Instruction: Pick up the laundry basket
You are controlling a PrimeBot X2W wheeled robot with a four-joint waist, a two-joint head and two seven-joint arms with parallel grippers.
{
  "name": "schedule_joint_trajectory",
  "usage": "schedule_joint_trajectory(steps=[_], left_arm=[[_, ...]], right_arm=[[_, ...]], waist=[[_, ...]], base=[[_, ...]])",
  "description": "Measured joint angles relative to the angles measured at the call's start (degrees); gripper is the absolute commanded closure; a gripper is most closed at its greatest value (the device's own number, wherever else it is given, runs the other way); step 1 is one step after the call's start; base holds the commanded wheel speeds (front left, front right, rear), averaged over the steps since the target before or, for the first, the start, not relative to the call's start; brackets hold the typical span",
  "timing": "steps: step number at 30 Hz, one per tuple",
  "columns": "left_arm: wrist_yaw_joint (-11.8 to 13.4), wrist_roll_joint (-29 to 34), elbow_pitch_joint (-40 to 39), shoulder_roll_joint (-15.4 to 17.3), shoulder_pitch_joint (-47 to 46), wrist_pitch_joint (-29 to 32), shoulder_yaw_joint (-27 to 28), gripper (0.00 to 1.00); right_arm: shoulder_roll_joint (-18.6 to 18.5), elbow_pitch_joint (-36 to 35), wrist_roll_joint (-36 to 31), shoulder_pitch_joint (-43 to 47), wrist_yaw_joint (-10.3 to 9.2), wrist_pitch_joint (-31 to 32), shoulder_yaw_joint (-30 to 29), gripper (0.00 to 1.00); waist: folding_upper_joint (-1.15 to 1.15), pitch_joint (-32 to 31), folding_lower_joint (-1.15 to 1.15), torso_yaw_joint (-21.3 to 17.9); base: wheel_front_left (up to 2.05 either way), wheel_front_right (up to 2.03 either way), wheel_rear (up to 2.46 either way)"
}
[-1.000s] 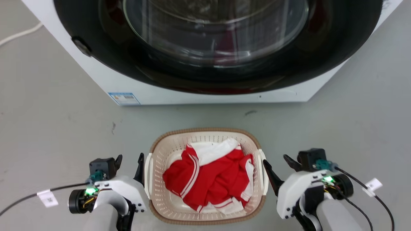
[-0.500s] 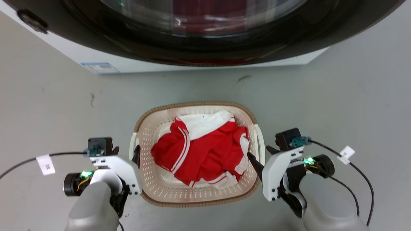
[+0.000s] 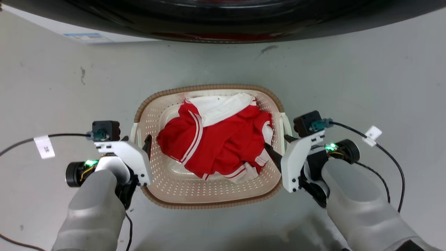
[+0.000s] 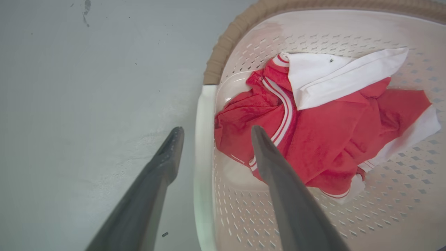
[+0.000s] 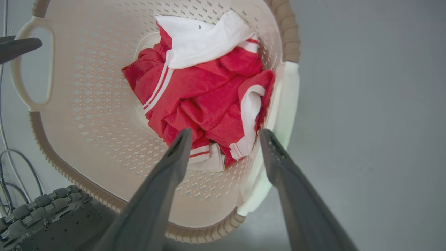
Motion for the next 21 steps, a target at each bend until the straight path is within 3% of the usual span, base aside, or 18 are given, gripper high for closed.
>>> schedule_joint_trajectory(steps=[10, 21], left_arm=[[0.00, -4.28, 1.20, 0.69, -4.42, 1.10, -4.45, 0.00], [-0.01, -8.91, 2.47, 0.69, -5.34, 2.05, -9.48, 0.00]], right_arm=[[0.24, 6.01, 1.47, -6.03, 0.05, -0.71, 2.72, 0.00], [0.40, 7.34, 4.33, -7.71, 0.05, -2.45, 5.21, 0.00]], waist=[[0.00, 4.92, 0.00, 0.50], [0.00, 6.30, 0.00, 0.64]], base=[[0.00, 0.00, 0.00], [0.00, 0.00, 0.00]])
